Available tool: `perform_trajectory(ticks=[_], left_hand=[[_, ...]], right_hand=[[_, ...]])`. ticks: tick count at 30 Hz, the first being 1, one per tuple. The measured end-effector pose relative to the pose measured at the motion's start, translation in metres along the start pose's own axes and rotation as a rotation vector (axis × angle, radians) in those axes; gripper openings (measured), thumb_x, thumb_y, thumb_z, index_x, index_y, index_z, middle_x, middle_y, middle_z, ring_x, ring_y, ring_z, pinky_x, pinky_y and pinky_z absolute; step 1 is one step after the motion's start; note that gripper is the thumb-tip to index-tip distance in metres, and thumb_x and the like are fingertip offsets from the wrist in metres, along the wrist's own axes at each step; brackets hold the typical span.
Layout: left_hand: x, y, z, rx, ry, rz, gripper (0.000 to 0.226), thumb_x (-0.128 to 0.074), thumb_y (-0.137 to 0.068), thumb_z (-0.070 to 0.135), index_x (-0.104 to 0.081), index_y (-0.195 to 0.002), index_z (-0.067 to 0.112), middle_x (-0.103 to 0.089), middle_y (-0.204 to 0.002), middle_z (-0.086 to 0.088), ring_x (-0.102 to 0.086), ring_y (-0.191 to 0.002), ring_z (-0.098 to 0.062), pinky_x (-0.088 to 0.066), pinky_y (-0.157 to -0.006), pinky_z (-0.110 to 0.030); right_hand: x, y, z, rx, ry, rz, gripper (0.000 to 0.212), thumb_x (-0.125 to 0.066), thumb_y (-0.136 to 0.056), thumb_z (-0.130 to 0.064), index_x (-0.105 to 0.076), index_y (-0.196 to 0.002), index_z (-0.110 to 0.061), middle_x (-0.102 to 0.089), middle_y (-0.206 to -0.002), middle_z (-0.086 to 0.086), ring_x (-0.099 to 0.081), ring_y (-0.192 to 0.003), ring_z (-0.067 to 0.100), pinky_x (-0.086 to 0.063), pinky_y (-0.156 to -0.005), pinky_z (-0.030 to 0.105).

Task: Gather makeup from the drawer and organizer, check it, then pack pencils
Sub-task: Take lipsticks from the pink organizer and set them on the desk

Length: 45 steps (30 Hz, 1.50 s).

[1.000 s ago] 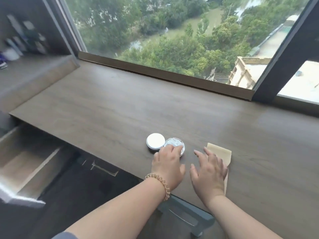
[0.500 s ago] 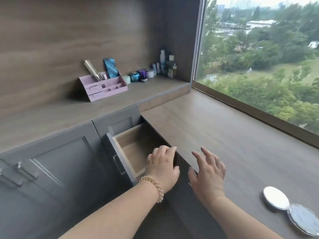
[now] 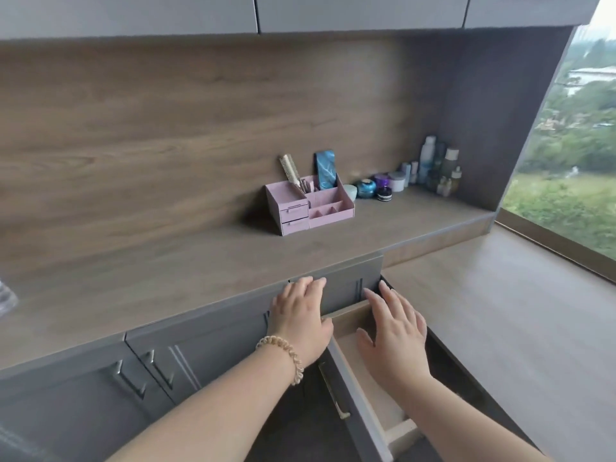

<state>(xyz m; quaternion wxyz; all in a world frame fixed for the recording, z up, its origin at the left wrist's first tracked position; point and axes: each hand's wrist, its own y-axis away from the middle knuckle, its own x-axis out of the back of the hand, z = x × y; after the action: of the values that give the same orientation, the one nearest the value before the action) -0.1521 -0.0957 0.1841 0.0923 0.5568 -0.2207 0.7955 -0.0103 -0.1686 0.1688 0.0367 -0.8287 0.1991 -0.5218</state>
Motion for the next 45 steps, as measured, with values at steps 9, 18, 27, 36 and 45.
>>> perform_trajectory(ticks=[9,18,27,36,45], left_hand=[[-0.020,-0.100,-0.060,0.158,-0.077,0.015,0.064,-0.054,-0.084,0.038,-0.027,-0.142,0.030,-0.034,-0.147,0.006,-0.030,-0.134,-0.018,-0.026,-0.108,-0.034],[-0.045,-0.177,-0.117,0.329,-0.137,-0.007,0.070,-0.055,-0.084,0.034,-0.022,-0.145,0.028,-0.021,-0.156,0.004,-0.021,-0.141,-0.018,-0.021,-0.111,-0.037],[-0.058,-0.255,-0.161,0.265,-0.225,-0.061,0.077,-0.057,-0.084,0.030,-0.013,-0.148,0.027,-0.010,-0.159,0.004,-0.014,-0.144,-0.019,-0.019,-0.112,-0.041],[-0.089,-0.308,-0.174,0.107,-0.215,-0.006,0.079,-0.056,-0.081,0.015,-0.014,-0.147,0.026,-0.009,-0.159,0.004,-0.011,-0.146,-0.017,-0.021,-0.110,-0.036],[-0.091,-0.314,-0.195,-0.001,-0.242,0.037,0.078,-0.051,-0.079,0.007,-0.018,-0.148,0.020,-0.024,-0.154,0.005,-0.027,-0.139,-0.016,-0.028,-0.103,-0.034]], right_hand=[[-0.055,-0.159,-0.007,0.130,-0.014,-0.030,0.062,-0.061,-0.084,-0.028,-0.037,-0.141,-0.025,-0.034,-0.152,0.001,-0.028,-0.140,0.023,-0.019,-0.114,0.042],[-0.139,-0.281,-0.014,0.331,0.036,-0.261,0.067,-0.049,-0.087,-0.023,-0.020,-0.148,-0.022,-0.017,-0.158,0.003,-0.011,-0.145,0.020,-0.003,-0.118,0.041],[-0.192,-0.319,-0.017,0.295,0.078,-0.287,0.069,-0.049,-0.083,-0.024,-0.022,-0.147,-0.021,-0.038,-0.143,0.000,-0.029,-0.135,0.022,-0.008,-0.117,0.041],[-0.224,-0.353,-0.022,0.319,0.155,-0.291,0.070,-0.047,-0.085,-0.023,-0.016,-0.148,-0.019,-0.018,-0.156,0.002,-0.011,-0.144,0.020,-0.003,-0.117,0.040],[-0.238,-0.372,-0.030,0.356,0.217,-0.220,0.062,-0.049,-0.082,-0.019,-0.030,-0.141,-0.018,-0.037,-0.140,0.001,-0.026,-0.134,0.023,-0.011,-0.115,0.042]])
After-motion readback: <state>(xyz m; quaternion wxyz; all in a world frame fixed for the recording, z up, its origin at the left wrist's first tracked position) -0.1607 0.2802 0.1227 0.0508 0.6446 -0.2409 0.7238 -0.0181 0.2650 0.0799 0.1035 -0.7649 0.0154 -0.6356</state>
